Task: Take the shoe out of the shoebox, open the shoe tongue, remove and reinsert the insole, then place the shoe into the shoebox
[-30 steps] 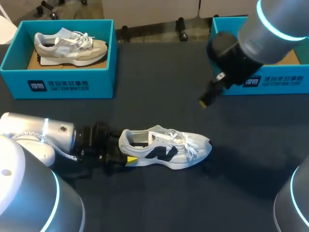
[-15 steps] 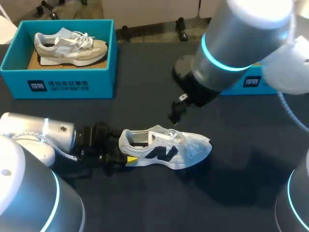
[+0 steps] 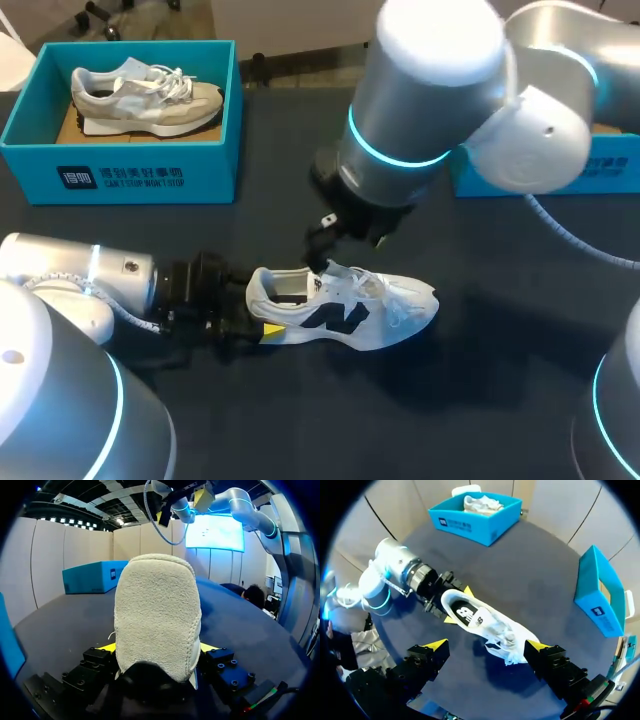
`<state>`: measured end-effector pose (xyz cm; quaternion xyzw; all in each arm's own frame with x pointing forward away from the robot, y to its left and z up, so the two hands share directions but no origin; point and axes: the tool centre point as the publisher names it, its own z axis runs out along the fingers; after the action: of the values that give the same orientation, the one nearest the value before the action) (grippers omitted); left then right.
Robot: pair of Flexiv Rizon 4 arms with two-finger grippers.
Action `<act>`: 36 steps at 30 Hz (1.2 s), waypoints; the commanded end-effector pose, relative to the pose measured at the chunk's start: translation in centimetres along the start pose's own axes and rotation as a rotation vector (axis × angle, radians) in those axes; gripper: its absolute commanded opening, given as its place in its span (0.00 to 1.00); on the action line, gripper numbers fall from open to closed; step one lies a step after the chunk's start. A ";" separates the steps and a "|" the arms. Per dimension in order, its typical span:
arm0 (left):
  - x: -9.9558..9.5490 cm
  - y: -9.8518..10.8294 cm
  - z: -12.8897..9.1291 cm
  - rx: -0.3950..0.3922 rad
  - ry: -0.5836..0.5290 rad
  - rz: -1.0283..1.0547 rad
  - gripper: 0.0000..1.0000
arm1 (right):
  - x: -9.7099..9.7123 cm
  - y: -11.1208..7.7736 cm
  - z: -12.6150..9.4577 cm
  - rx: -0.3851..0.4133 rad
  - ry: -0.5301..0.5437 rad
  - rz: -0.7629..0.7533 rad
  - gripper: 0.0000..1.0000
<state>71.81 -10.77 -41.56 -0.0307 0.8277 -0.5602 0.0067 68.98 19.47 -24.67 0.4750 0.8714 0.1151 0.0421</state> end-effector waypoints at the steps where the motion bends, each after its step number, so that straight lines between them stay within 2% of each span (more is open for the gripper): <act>1: 0.2 0.0 0.0 -0.002 -0.004 -0.001 0.00 | 1.6 0.7 2.7 0.044 -0.006 0.021 1.00; 4: 0.2 0.0 0.0 -0.002 -0.004 -0.001 0.00 | 1.8 0.3 3.5 0.045 0.006 0.037 1.00; 25: 0.2 0.0 0.0 -0.002 -0.004 -0.001 0.00 | 1.8 0.3 3.5 0.045 0.006 0.036 1.00; 28: 0.2 0.0 0.0 -0.002 -0.004 -0.001 0.00 | 1.3 0.7 4.0 -0.021 -0.007 0.149 1.00; 36: 0.2 0.0 0.0 -0.002 -0.004 -0.001 0.00 | 1.4 1.6 4.6 -0.056 -0.122 0.352 1.00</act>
<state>71.81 -10.77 -41.56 -0.0307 0.8278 -0.5602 0.0067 70.95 21.22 -28.54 0.6019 0.7865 0.1218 0.0656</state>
